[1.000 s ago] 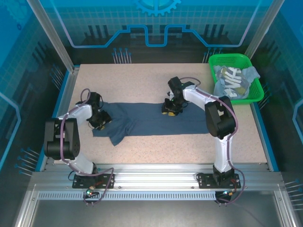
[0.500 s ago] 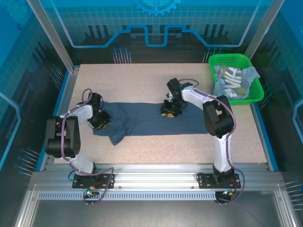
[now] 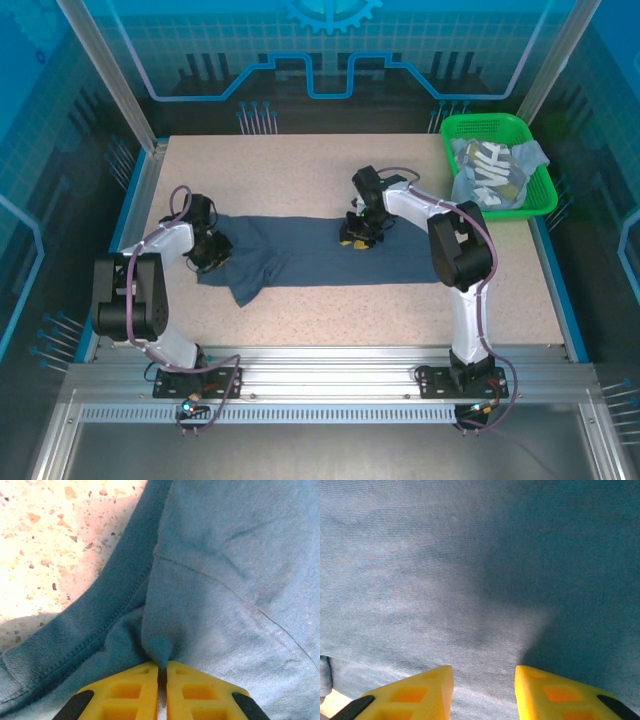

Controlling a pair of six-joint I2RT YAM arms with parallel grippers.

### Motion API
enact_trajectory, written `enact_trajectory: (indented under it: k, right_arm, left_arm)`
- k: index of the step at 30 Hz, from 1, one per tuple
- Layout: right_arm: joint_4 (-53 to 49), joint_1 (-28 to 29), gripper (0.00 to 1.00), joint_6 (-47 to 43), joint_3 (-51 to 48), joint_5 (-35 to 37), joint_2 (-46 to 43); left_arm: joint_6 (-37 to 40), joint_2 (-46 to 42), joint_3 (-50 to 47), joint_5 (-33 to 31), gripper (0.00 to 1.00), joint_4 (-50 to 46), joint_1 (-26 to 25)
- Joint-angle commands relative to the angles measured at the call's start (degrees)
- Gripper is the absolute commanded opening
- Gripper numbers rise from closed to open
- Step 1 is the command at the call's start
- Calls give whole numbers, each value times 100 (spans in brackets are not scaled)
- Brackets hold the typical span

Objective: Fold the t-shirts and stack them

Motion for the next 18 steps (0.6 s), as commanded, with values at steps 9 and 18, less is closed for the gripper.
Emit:
enact_trajectory:
  k: [9, 18]
  right_arm:
    - [-152, 71, 38, 55, 107, -59, 60]
    - [-168, 71, 38, 37, 90, -53, 13]
  left_arm:
    - [-171, 3, 237, 114, 25, -234, -137]
    - [-60, 102, 248, -228, 27, -561, -177]
